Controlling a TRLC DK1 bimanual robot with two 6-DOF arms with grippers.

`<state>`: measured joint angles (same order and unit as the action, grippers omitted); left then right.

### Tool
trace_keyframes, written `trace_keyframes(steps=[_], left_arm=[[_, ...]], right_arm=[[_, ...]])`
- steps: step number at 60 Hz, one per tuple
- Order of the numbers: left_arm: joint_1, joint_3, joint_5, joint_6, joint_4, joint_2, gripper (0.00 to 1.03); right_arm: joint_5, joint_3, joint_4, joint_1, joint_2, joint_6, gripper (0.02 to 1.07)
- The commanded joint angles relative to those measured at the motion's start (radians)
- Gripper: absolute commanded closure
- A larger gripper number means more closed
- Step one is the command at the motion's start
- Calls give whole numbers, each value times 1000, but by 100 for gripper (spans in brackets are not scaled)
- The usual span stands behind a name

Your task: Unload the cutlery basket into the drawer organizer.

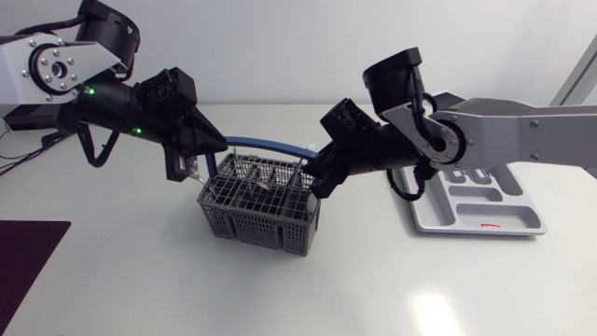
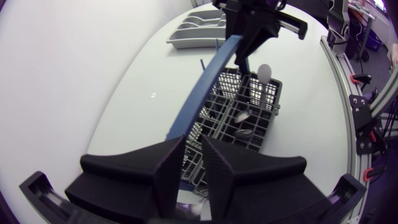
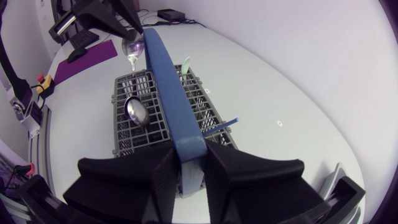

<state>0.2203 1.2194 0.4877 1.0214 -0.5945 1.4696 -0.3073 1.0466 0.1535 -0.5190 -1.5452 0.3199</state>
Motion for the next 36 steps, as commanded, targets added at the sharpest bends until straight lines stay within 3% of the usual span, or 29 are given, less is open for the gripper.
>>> trace_keyframes(steps=[1, 19, 25, 28, 36], left_arm=[[28, -63, -8, 17, -21, -17, 87], [131, -103, -51, -18, -22, -84, 87], [122, -74, -69, -40, 15, -91, 87], [91, -43, -67, -52, 35, -86, 80], [14, 49, -67, -67, 53, -12, 51]], right_arm=[[16, 10, -6, 43, -13, 8, 89], [-44, 12, 43, 102, -15, 87, 88], [-67, 12, 63, 114, -10, 102, 88], [-70, 7, 69, 114, -4, 113, 88], [-70, 0, 69, 114, 4, 116, 86]])
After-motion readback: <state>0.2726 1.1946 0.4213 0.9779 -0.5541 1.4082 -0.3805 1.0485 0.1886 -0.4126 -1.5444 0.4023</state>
